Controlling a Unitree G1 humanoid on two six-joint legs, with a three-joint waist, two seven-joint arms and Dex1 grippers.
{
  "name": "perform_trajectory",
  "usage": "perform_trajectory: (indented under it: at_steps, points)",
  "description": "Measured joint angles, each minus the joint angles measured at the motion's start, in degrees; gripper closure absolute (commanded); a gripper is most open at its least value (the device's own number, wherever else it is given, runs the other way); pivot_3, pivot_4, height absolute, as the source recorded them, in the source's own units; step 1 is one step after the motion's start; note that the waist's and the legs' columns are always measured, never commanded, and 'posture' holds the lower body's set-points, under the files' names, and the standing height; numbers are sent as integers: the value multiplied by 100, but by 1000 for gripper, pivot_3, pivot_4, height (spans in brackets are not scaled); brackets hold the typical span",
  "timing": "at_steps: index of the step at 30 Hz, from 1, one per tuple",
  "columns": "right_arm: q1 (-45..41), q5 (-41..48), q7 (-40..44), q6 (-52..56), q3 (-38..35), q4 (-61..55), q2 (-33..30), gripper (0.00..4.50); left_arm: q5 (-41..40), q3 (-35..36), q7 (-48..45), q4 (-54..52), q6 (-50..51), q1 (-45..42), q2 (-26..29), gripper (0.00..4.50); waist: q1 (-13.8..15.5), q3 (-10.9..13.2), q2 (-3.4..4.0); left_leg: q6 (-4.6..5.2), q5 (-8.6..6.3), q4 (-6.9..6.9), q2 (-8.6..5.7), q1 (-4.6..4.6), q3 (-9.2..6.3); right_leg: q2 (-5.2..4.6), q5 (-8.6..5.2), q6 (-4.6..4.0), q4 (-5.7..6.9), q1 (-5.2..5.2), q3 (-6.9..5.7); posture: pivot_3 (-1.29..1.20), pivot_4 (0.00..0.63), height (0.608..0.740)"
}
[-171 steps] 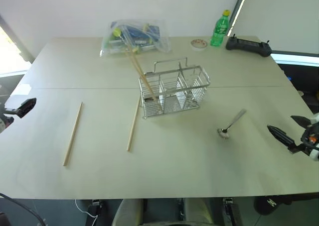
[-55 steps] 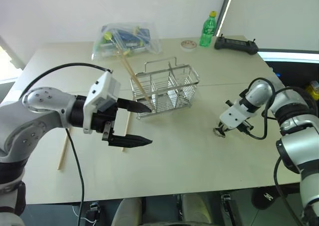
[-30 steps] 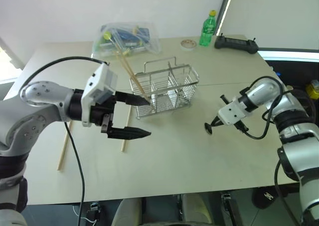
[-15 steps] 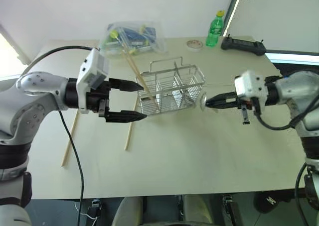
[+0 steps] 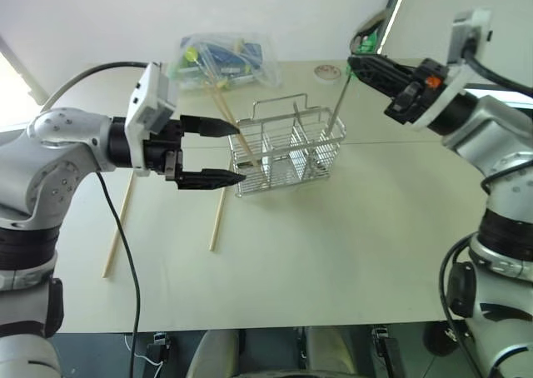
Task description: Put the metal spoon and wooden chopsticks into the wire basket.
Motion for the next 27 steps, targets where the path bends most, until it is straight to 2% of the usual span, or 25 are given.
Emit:
perform_trajectory:
  at_steps: [3,10,11,13,19,24,27]
  points:
    - [-73,-403,-260,-380,248,351,405,4446,54,-4,-8,16,-12,-25,-10,0,-17,0,0,1,0,-2,-1,0,4,2,0,1,5,-5,0,0,150,690]
    - [74,-1415,-251,-1340,818,1016,627,4446,88,2,8,14,-11,-39,-8,0,-19,-1,-1,1,0,-4,4,0,2,16,1,1,6,-5,-1,0,150,690]
    - [208,-1593,-234,-1487,915,1080,627,3844,94,4,36,13,-11,-39,-8,0,-20,-1,-2,1,0,-5,4,0,2,16,1,1,5,-5,-1,0,150,690]
    - [438,-1748,-168,-1560,1012,1124,628,3134,100,18,86,12,-11,-39,-7,0,-20,-1,-1,1,0,-4,4,0,2,16,1,1,6,-5,-1,0,150,690]
    - [634,-1902,-90,-1558,1140,1085,624,125,107,70,222,14,-12,-39,-5,0,-44,0,0,1,1,-4,8,2,0,21,1,0,7,-6,0,0,150,690]
    - [635,-1984,-70,-1529,1140,999,531,56,140,70,259,32,-29,-40,-9,0,-32,0,1,1,1,-4,9,2,-1,23,1,0,7,-6,0,0,150,690]
    - [593,-1934,166,-1310,1085,713,21,56,228,70,274,115,-54,-47,-18,0,2,1,2,1,1,-3,7,-1,-1,22,0,0,4,-5,-1,0,150,690]
